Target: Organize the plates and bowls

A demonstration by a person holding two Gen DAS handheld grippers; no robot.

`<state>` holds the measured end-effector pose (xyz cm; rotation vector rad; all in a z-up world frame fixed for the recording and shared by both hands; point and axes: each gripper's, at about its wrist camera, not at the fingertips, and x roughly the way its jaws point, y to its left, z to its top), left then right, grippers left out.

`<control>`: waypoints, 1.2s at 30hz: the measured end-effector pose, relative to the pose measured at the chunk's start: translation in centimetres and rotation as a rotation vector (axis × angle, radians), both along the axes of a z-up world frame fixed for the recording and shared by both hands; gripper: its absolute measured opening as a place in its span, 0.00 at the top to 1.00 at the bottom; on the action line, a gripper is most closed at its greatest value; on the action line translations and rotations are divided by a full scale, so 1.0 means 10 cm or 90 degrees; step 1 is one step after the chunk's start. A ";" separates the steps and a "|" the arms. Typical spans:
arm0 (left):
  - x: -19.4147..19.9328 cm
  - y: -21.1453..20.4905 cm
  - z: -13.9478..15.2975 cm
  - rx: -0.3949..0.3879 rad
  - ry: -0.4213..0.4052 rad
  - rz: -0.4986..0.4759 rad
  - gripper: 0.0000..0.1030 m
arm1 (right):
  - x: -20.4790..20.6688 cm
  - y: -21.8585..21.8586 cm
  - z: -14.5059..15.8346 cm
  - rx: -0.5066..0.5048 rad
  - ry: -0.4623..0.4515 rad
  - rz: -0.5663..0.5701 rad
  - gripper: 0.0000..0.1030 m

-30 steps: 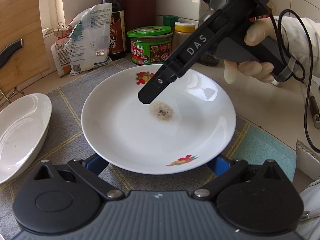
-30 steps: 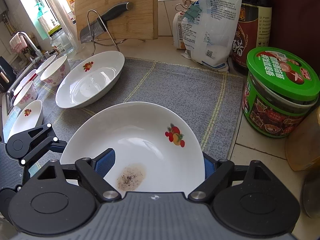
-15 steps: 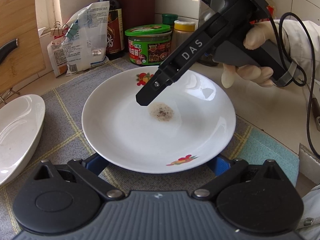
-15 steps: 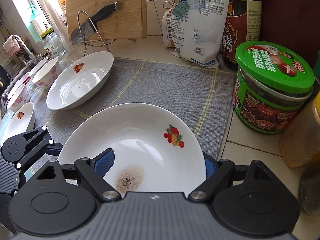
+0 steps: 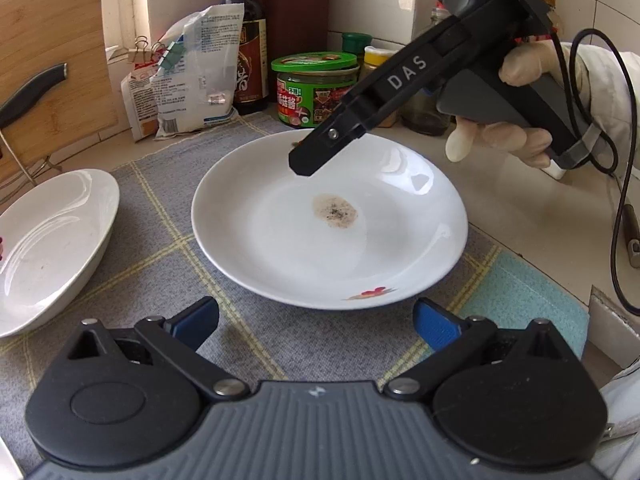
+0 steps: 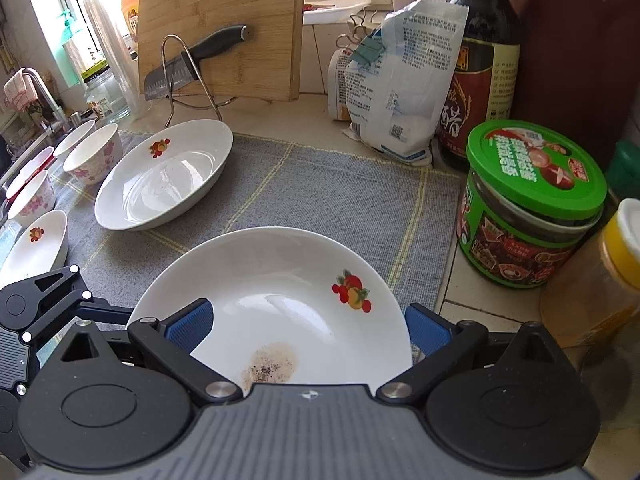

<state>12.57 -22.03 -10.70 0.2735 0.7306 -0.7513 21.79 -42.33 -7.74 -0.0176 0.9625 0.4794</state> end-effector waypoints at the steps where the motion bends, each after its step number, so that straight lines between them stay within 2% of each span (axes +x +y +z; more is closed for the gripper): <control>1: -0.03 0.02 0.02 -0.003 0.001 0.004 0.01 | -0.02 0.01 0.03 -0.001 -0.006 -0.003 0.00; 4: -0.13 0.09 0.12 -0.012 -0.007 0.019 0.01 | -0.07 0.05 0.14 0.019 -0.020 0.003 0.00; 11: -0.30 0.29 0.36 -0.023 -0.029 0.083 0.01 | -0.23 0.33 0.37 0.020 -0.060 0.021 0.00; 19: -0.45 0.71 0.49 -0.016 -0.052 0.178 0.01 | -0.48 0.73 0.48 0.015 -0.102 0.040 0.00; 23: -0.59 0.95 0.53 -0.017 -0.061 0.212 0.01 | -0.63 0.98 0.51 0.020 -0.104 0.041 0.00; 32: -0.83 1.57 0.57 -0.018 -0.055 0.218 0.01 | -0.95 1.58 0.53 0.019 -0.095 0.031 0.00; 36: -0.88 1.81 0.57 -0.017 -0.056 0.206 0.01 | -1.07 1.81 0.48 0.025 -0.074 0.019 0.00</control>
